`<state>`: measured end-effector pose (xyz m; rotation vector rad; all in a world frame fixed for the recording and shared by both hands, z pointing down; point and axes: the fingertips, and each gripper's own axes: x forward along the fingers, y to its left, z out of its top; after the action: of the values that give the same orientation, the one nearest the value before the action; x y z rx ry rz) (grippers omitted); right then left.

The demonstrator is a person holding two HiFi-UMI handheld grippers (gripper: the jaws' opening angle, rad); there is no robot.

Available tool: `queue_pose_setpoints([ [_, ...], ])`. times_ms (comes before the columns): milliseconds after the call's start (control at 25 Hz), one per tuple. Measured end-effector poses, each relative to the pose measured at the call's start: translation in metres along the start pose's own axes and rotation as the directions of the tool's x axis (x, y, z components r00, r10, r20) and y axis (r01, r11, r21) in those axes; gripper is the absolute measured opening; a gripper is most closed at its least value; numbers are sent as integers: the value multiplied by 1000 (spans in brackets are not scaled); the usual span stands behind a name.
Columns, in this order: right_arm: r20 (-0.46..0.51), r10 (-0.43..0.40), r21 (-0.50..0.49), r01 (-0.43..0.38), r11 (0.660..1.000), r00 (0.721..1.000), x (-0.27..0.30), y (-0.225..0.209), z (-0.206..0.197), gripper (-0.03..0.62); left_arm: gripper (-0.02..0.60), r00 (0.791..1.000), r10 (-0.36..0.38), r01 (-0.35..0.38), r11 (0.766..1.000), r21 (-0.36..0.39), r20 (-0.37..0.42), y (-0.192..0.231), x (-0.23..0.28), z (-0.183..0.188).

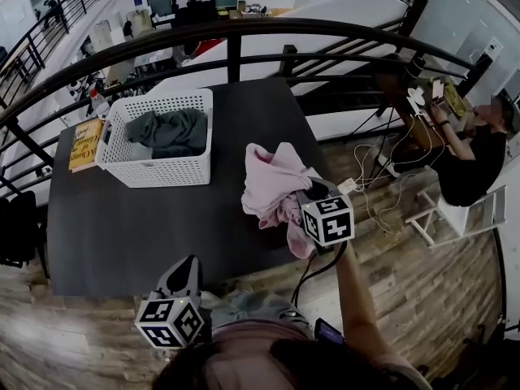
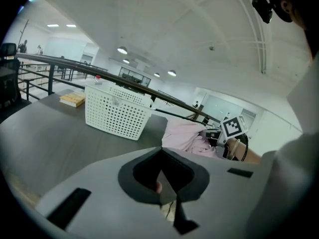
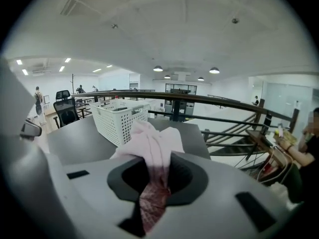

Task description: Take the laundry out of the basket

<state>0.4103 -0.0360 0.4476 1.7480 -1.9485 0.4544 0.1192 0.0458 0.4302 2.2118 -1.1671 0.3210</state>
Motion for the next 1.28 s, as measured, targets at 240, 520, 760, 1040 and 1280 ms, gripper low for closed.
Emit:
queue_pose_setpoints([
  [240, -44, 61, 80, -58, 995, 997, 26, 6, -39, 74, -2, 1000, 0, 0, 1000, 15, -5, -10, 2, -2],
  [520, -30, 92, 188, -85, 979, 995, 34, 2, -63, 110, -2, 1000, 5, -4, 999, 54, -17, -24, 0, -3],
  [760, -23, 122, 187, -115, 976, 992, 27, 3, -68, 170, -2, 1000, 11, -10, 997, 75, -16, -34, -1, -4],
  [1040, -18, 102, 141, -98, 985, 995, 13, 3, -71, 195, -2, 1000, 4, -2, 995, 102, -22, -44, 2, -7],
  [1280, -13, 87, 131, -84, 988, 996, -4, 5, -74, 201, -2, 999, -17, 21, 994, 105, -37, -49, 5, -10],
])
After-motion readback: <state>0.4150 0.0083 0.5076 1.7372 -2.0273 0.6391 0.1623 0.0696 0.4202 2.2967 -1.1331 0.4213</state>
